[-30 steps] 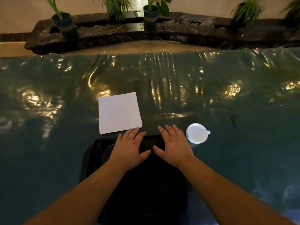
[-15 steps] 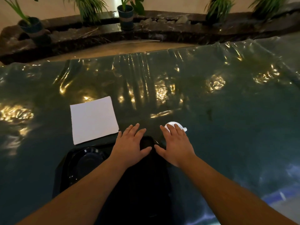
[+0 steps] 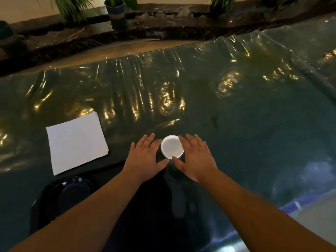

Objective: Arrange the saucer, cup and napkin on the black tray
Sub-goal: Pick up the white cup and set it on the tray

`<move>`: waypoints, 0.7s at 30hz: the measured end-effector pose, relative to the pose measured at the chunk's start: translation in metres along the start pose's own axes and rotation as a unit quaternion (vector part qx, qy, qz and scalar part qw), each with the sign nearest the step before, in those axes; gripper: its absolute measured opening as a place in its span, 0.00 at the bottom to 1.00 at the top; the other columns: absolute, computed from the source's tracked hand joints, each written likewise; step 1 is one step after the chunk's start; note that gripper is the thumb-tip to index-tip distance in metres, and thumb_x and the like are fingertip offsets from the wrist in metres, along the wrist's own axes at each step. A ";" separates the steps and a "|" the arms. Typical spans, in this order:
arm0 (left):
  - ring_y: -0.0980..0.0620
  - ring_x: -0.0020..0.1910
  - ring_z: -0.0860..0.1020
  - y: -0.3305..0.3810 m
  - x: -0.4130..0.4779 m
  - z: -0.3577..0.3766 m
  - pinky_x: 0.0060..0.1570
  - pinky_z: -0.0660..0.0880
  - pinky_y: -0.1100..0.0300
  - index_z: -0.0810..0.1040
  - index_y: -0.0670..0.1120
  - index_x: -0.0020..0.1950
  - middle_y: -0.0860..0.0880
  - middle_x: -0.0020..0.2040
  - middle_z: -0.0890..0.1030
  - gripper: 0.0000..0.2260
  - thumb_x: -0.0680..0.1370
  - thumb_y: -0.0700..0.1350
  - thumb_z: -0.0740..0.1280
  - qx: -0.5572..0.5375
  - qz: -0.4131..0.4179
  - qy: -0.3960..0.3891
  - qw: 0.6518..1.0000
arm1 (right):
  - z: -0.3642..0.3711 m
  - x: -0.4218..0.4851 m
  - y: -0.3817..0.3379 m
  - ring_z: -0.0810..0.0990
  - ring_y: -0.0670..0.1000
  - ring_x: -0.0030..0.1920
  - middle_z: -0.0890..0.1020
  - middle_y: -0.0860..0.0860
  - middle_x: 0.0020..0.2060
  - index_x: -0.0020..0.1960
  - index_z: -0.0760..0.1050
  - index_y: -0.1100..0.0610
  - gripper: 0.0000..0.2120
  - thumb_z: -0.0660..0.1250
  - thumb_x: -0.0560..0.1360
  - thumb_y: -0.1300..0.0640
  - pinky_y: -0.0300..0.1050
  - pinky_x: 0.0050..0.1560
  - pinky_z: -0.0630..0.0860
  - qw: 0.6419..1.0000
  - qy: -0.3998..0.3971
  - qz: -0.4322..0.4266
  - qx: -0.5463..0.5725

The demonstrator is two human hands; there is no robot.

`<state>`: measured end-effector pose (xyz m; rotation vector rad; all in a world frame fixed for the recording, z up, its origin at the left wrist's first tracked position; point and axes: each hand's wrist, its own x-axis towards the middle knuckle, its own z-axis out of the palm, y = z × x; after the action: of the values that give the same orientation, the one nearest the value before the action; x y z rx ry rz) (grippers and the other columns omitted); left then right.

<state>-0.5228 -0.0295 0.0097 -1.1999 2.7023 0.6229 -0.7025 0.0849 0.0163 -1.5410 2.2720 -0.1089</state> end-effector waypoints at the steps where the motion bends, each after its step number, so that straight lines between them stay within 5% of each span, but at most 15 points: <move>1: 0.47 0.82 0.50 0.004 0.004 0.002 0.78 0.52 0.37 0.58 0.57 0.81 0.50 0.84 0.54 0.36 0.76 0.70 0.61 -0.002 0.002 0.001 1.000 | 0.000 0.001 0.004 0.49 0.59 0.83 0.57 0.54 0.83 0.83 0.51 0.47 0.40 0.60 0.79 0.32 0.64 0.80 0.52 1.000 -0.002 0.005 0.006; 12: 0.44 0.80 0.58 0.032 0.038 0.009 0.76 0.58 0.37 0.61 0.55 0.79 0.48 0.82 0.59 0.35 0.76 0.66 0.66 -0.044 -0.023 -0.004 0.999 | 0.001 0.002 0.031 0.66 0.56 0.75 0.66 0.52 0.77 0.81 0.58 0.51 0.34 0.62 0.81 0.36 0.57 0.71 0.71 0.994 -0.005 0.067 0.087; 16: 0.45 0.73 0.70 0.041 0.048 0.008 0.70 0.69 0.46 0.61 0.53 0.80 0.48 0.78 0.68 0.35 0.77 0.64 0.67 -0.187 -0.119 -0.024 0.975 | 0.000 0.008 0.029 0.81 0.55 0.54 0.81 0.51 0.55 0.76 0.62 0.50 0.28 0.63 0.81 0.39 0.53 0.49 0.81 0.985 -0.044 0.106 0.127; 18: 0.44 0.70 0.72 0.044 0.053 0.008 0.67 0.71 0.47 0.59 0.53 0.81 0.47 0.76 0.71 0.34 0.79 0.64 0.65 -0.241 -0.170 -0.045 0.954 | 0.003 0.010 0.025 0.81 0.51 0.41 0.80 0.47 0.41 0.74 0.62 0.48 0.25 0.62 0.81 0.40 0.48 0.36 0.77 0.980 -0.070 0.114 0.148; 21: 0.44 0.69 0.73 0.046 0.056 0.006 0.66 0.71 0.49 0.60 0.54 0.81 0.47 0.75 0.72 0.32 0.80 0.63 0.63 -0.267 -0.186 -0.072 0.943 | 0.008 0.015 0.020 0.82 0.51 0.44 0.83 0.49 0.47 0.77 0.59 0.47 0.27 0.62 0.82 0.42 0.48 0.39 0.79 0.960 -0.095 0.134 0.227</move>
<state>-0.5947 -0.0378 0.0033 -1.6451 2.1527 1.3676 -0.7225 0.0803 -0.0005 -0.9595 2.0917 -0.3614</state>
